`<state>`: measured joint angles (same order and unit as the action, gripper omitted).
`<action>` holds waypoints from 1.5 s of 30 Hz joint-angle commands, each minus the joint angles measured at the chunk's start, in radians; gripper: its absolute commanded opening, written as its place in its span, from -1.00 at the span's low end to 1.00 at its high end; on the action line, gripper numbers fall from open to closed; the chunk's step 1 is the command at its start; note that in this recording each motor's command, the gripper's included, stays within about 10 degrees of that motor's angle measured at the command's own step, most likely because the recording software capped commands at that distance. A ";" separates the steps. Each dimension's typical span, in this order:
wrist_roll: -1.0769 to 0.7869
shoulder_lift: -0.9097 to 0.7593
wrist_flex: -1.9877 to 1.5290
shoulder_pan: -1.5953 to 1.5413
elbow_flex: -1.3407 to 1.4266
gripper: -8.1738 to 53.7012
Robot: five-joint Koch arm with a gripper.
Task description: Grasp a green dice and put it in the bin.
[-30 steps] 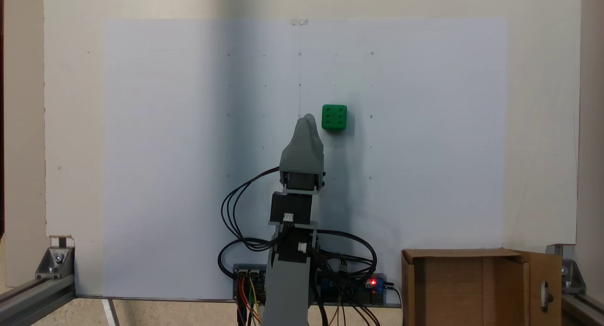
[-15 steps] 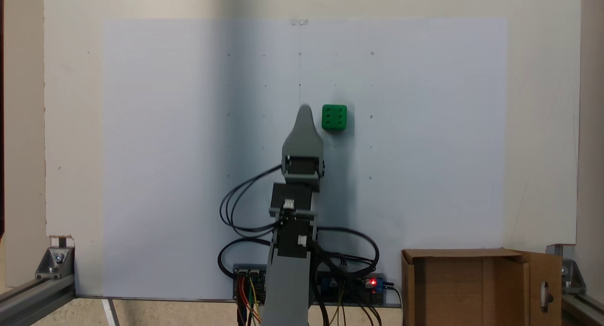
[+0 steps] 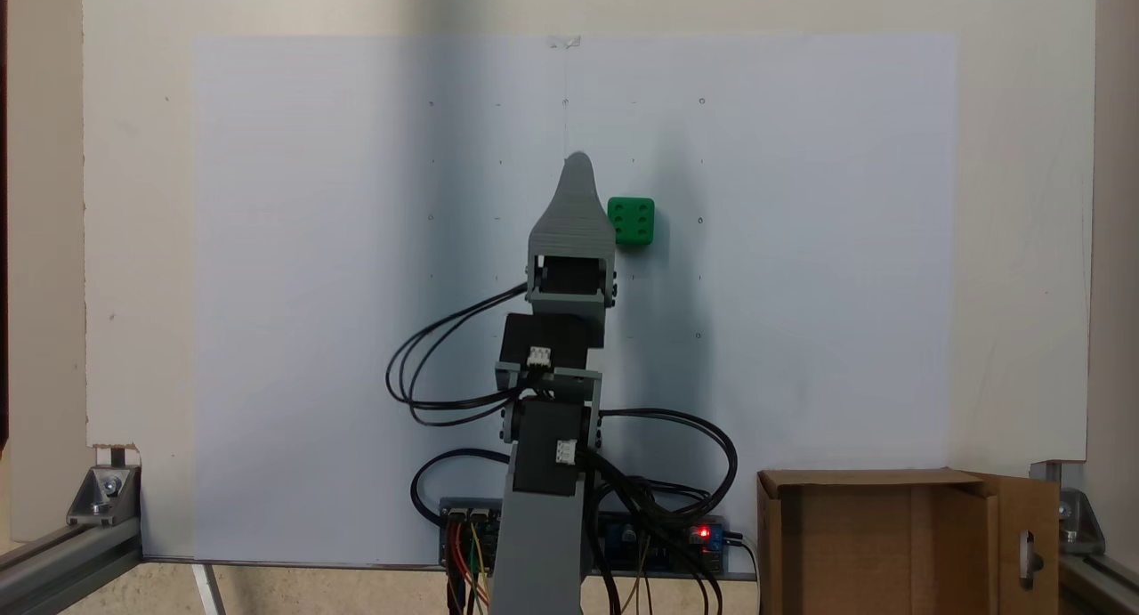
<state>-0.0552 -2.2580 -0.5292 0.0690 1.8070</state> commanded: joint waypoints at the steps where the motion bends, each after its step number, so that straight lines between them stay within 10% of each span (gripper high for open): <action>1: 0.043 -0.115 -0.165 0.008 -0.150 0.74; 20: -0.114 -0.044 -1.147 0.183 -0.563 0.77; 45: -0.431 0.206 -1.197 0.407 -0.623 0.78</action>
<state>-0.3912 -2.0632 -1.6935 0.4648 1.2655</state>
